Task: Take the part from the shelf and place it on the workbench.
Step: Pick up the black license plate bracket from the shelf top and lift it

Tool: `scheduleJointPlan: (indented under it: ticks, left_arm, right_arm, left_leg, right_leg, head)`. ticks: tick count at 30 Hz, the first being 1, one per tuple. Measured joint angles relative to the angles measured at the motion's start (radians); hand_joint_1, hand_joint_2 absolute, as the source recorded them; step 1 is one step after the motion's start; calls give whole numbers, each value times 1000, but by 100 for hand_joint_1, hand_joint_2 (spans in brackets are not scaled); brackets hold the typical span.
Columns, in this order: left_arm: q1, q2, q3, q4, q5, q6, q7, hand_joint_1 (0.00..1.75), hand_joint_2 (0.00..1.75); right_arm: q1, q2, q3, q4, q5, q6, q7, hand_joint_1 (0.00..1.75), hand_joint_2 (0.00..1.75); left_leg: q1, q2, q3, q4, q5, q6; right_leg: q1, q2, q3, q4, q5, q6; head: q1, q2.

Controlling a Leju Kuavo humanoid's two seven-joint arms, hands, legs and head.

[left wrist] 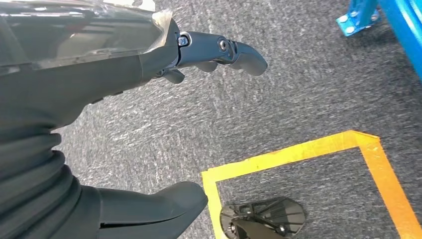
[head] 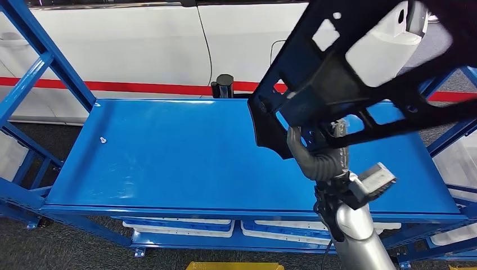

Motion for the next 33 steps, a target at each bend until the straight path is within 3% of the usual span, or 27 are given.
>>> scheduleJointPlan:
  ticks: [5, 13, 17, 22, 26, 28, 30, 32, 33]
  left_arm:
    - [5, 2, 5, 0, 6, 0, -11, 0, 175]
    - [5, 2, 6, 0, 7, 0, -13, 0, 175]
    - [5, 3, 10, 0, 15, -1, -13, 0, 175]
    - [8, 4, 25, 1, 29, -5, -20, 0, 175]
    - [9, 2, 31, 1, 32, -7, -29, 0, 175]
    - [9, 1, 31, 1, 32, -9, -33, 0, 175]
    - [10, 2, 31, 1, 31, -11, -33, 0, 175]
    - [12, 2, 31, 1, 28, -12, -33, 0, 175]
    - [13, 1, 31, 1, 27, -13, -33, 0, 175]
  right_arm:
    - [40, -35, -15, -116, -110, 75, -11, 175, 175]
    - [64, -58, -20, -176, -121, 82, -11, 175, 175]
    - [68, -62, -20, -186, -154, 132, -9, 175, 175]
    - [99, -62, -16, -199, -183, 199, 8, 175, 175]
    - [132, -61, -11, -205, -188, 217, 18, 175, 175]
    - [142, -62, -11, -206, -192, 222, 21, 175, 175]
    - [153, -62, -11, -206, -195, 224, 24, 175, 175]
    - [164, -63, -11, -205, -197, 228, 28, 175, 175]
    - [168, -64, -11, -204, -198, 232, 30, 175, 175]
  left_leg:
    - [0, 0, -1, 0, 0, 0]
    - [0, 0, -1, 0, 0, 0]
    - [-1, 0, -1, 1, -1, 1]
    - [-3, -2, -4, 8, -5, 9]
    - [1, 1, 4, -11, 15, 27]
    - [8, 6, 11, -34, 32, 37]
    - [8, 10, 10, -37, 36, 40]
    - [9, 11, 9, -35, 35, 39]
    - [11, 11, 9, -34, 34, 37]
  right_leg:
    - [0, 0, 0, 0, 0, 0]
    - [0, 0, 0, 0, 0, 0]
    - [-1, 0, 0, -1, 0, 0]
    - [-6, 0, 1, -2, 1, 2]
    - [-4, -1, 0, -4, 3, 17]
    - [-1, -3, -26, 48, -30, 15]
    - [-4, -5, -80, 172, -81, 10]
    - [-11, -6, -113, 251, -96, 21]
    - [-15, -7, -105, 236, -80, 33]
  head:
    - [0, 0]
    - [0, 0]
    - [0, 0]
    - [0, 0]
    - [0, 0]
    - [3, 0]
    - [6, 0]
    - [6, 0]
    - [6, 0]
